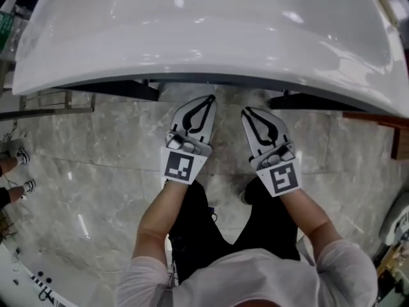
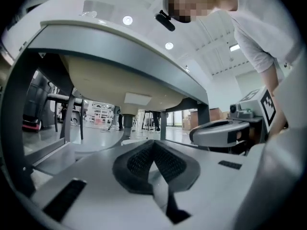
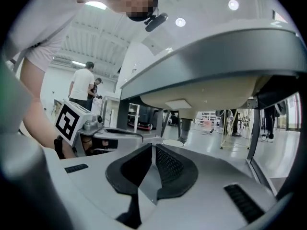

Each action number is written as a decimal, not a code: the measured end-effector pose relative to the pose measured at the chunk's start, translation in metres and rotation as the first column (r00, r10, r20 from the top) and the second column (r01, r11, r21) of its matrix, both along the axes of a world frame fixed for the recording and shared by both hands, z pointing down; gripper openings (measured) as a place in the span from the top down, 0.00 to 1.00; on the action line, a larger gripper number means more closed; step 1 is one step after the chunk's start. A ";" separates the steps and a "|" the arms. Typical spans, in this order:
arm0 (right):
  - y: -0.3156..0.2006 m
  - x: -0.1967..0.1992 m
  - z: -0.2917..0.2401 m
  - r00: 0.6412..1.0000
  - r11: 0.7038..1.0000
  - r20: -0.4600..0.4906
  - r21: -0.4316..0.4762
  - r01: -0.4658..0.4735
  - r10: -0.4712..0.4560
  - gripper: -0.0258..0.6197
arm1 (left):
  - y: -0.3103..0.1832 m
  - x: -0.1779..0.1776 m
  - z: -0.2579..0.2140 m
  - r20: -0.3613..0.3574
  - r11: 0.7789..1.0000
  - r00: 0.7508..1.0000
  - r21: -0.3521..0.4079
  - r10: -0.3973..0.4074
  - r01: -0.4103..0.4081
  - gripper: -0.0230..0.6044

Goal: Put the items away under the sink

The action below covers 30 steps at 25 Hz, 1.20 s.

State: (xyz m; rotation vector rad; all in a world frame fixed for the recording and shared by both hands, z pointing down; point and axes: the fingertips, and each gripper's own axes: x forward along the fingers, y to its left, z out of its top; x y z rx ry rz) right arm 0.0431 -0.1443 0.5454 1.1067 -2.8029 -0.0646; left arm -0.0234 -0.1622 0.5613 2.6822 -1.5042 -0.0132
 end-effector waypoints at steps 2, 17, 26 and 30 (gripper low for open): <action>0.015 -0.003 -0.024 1.000 1.000 0.006 -0.025 0.004 -0.004 0.89 | 0.011 0.001 -0.026 -0.027 1.000 1.000 -0.014 -0.009 0.009 0.96; 0.042 0.017 -0.208 0.998 0.993 0.014 -0.103 -0.059 0.061 0.89 | 0.064 0.004 -0.197 -0.005 0.992 0.998 -0.109 -0.060 0.059 0.96; 0.065 0.047 -0.290 0.990 0.980 -0.016 -0.142 -0.143 0.142 0.89 | 0.097 -0.007 -0.293 0.034 0.990 0.997 -0.125 -0.064 0.068 0.96; 0.068 0.058 -0.314 0.983 0.974 -0.009 -0.131 -0.184 0.184 0.89 | 0.097 -0.009 -0.326 0.038 0.991 0.997 -0.113 -0.062 0.066 0.96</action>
